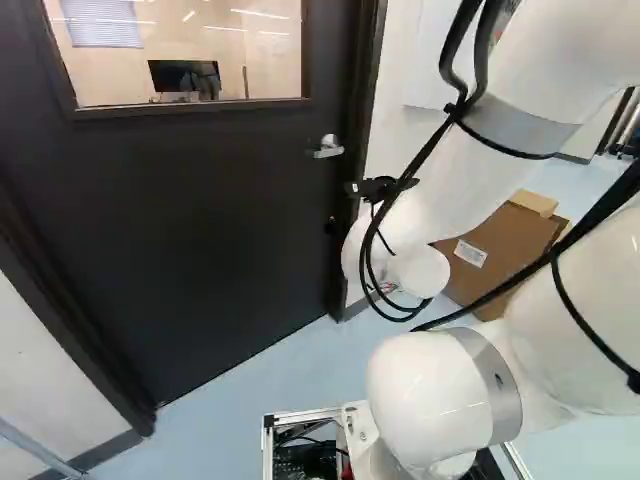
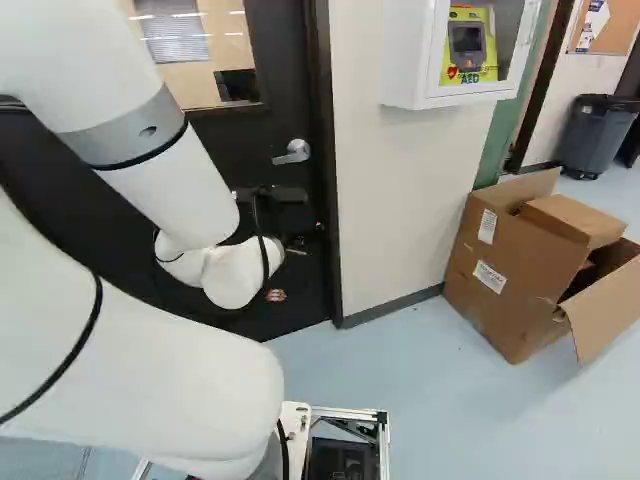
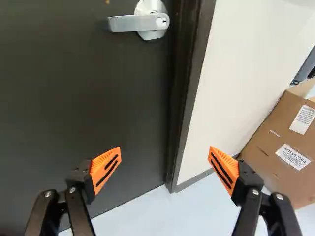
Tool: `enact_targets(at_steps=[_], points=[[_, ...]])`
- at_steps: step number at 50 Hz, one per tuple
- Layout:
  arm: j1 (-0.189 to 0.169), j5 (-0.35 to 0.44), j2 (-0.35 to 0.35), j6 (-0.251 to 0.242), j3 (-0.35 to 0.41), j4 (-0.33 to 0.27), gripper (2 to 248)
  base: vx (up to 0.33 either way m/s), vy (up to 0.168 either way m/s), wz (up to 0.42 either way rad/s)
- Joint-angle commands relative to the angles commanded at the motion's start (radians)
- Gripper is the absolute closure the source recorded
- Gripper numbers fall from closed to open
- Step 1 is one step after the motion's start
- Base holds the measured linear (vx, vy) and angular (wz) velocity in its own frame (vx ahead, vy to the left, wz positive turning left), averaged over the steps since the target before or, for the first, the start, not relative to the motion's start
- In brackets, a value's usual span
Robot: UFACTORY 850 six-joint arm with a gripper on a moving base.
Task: Open the door and move inside
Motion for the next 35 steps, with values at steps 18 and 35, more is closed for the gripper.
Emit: enact_targets(at_steps=[18,35], points=[[0.0,0.0,0.0,0.0,0.0,0.0,3,0.046,0.114,-0.013],[0.0,0.0,0.0,0.0,0.0,0.0,3,0.0,0.0,0.0]])
